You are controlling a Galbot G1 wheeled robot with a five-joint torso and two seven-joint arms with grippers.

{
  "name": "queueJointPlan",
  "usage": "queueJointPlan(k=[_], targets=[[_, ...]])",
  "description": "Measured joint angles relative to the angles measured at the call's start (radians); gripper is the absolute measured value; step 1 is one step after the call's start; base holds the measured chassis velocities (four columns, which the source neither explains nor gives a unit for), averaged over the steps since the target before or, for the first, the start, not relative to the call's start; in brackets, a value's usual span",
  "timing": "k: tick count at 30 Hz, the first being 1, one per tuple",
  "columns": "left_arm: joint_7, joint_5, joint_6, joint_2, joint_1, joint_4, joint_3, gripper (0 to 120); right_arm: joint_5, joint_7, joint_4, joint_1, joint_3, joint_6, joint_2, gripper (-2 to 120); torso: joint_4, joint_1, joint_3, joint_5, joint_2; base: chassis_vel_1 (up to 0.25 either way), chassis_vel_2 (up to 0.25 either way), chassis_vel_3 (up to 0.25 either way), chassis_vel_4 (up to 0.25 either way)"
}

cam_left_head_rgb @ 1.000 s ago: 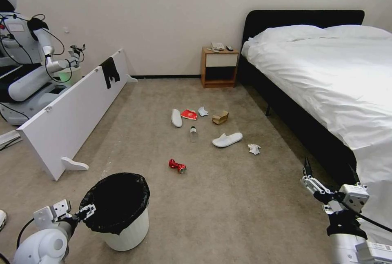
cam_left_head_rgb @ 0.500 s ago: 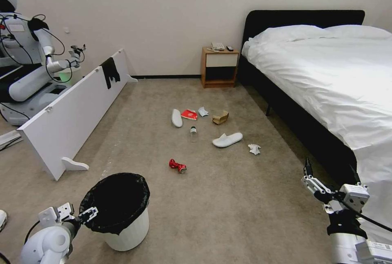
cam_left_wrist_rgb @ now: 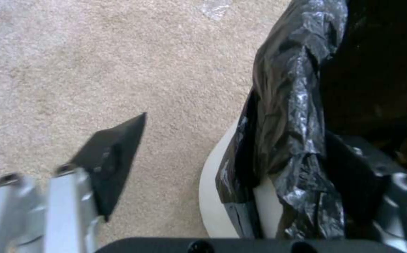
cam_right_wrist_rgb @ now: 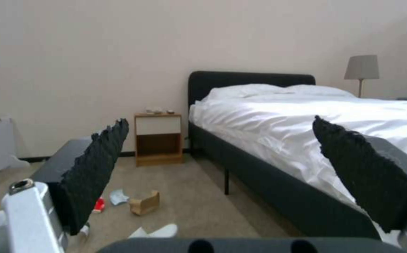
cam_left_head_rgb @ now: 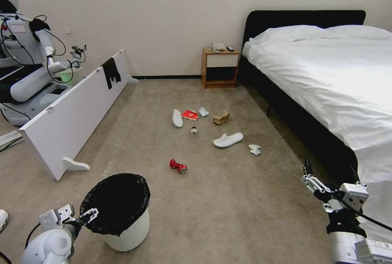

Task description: Pick up the trash bin, then pick up the garbage from the floor and place it into the trash bin.

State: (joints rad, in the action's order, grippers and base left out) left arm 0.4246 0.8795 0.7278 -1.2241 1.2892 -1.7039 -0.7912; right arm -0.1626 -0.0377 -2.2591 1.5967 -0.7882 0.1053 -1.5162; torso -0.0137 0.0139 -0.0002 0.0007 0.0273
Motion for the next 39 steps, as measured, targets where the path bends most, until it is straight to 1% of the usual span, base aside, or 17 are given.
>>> queueJointPlan(k=[3,4,6,7,9,10,11,12,14,16,18,19,20,23,30,37,39], targets=[[-0.002,0.0,0.0,-0.001,0.006,-0.009,0.007,67,-0.001,0.0,0.0,-0.001,0.0,0.0,0.0,100,0.0,0.0,0.0,-0.0002,0.0,0.0,0.0,0.0,0.0],[-0.002,0.0,0.0,-0.001,0.006,-0.009,0.007,67,-0.001,0.0,0.0,-0.001,0.0,0.0,0.0,100,0.0,0.0,0.0,-0.0002,0.0,0.0,0.0,0.0,0.0],[-0.002,0.0,0.001,-0.002,0.011,-0.015,0.011,55,-0.001,0.0,0.0,0.0,0.0,0.0,0.0,100,-0.0001,0.0,0.0,-0.0003,0.0,0.0,0.0,0.0,0.0],[-0.002,0.0,0.001,-0.002,0.011,-0.015,0.011,55,-0.001,0.0,0.0,0.0,0.0,0.0,0.0,100,-0.0001,0.0,0.0,-0.0003,0.0,0.0,0.0,0.0,0.0],[-0.003,0.0,0.002,-0.004,0.016,-0.02,0.015,45,-0.001,0.0,-0.001,0.001,0.0,0.0,-0.001,100,0.0,0.0,0.0,-0.0002,0.0,0.0,0.0,0.0,0.0],[-0.003,0.0,0.002,-0.004,0.016,-0.02,0.015,45,-0.001,0.0,-0.001,0.001,0.0,0.0,-0.001,100,0.0,0.0,0.0,-0.0002,0.0,0.0,0.0,0.0,0.0],[-0.004,0.0,0.002,-0.004,0.017,-0.021,0.016,38,-0.001,0.0,-0.001,0.001,0.0,0.0,-0.001,100,-0.0001,0.0,0.0,-0.0002,0.0,0.0,0.0,0.0,0.0],[-0.004,0.0,0.002,-0.004,0.017,-0.021,0.016,38,-0.001,0.0,-0.001,0.001,0.0,0.0,-0.001,100,-0.0001,0.0,0.0,-0.0002,0.0,0.0,0.0,0.0,0.0],[-0.005,0.003,0.002,-0.005,0.018,-0.021,0.019,26,-0.001,0.0,-0.002,0.001,0.0,0.0,-0.002,100,-0.0001,0.0,0.0,-0.0002,0.0,0.0,0.0,0.0,0.0],[-0.006,0.005,0.002,-0.005,0.018,-0.02,0.02,23,-0.001,0.0,-0.002,0.001,0.0,0.0,-0.002,100,-0.0001,0.0,0.0,-0.0002,0.0,0.0,0.0,0.0,0.0],[-0.011,0.008,0.002,-0.006,0.016,-0.012,0.022,11,0.0,0.0,-0.003,0.002,-0.001,0.0,-0.002,100,-0.0001,0.0,0.0,0.0001,0.0,0.0,0.0,0.0,0.0],[-0.011,0.008,0.002,-0.006,0.016,-0.012,0.022,11,0.0,0.0,-0.003,0.002,-0.001,0.0,-0.002,100,-0.0001,0.0,0.0,0.0001,0.0,0.0,0.0,0.0,0.0],[-0.015,0.009,0.002,-0.007,0.013,-0.006,0.022,7,0.0,0.0,-0.004,0.003,-0.002,0.0,-0.002,100,-0.0002,0.0,0.0,0.0002,0.0,0.0,0.0,0.0,0.0],[-0.017,0.01,0.002,-0.009,0.01,-0.002,0.022,3,0.0,0.0,-0.007,0.005,-0.004,0.0,0.0,100,-0.0002,0.0,0.0,0.0003,0.0,0.0,0.0,0.0,0.0],[-0.019,0.011,0.002,-0.016,0.009,-0.002,0.022,3,0.0,0.0,-0.007,0.008,-0.006,0.0,0.004,100,-0.0001,0.0,0.0,0.0,0.0,0.0,0.0,0.0,0.0],[-0.01,0.023,0.008,-0.032,0.029,-0.053,0.012,2,-0.004,-0.001,-0.005,0.009,-0.006,-0.002,0.015,100,0.0,0.0,0.001,-0.0024,-0.001,0.0,0.0,0.0,0.0],[0.012,0.073,0.02,-0.04,0.049,-0.108,0.001,1,-0.007,-0.001,-0.003,0.01,-0.007,-0.003,0.022,100,-0.0005,0.001,0.001,-0.0043,-0.001,0.0,0.0,0.0,0.0]])
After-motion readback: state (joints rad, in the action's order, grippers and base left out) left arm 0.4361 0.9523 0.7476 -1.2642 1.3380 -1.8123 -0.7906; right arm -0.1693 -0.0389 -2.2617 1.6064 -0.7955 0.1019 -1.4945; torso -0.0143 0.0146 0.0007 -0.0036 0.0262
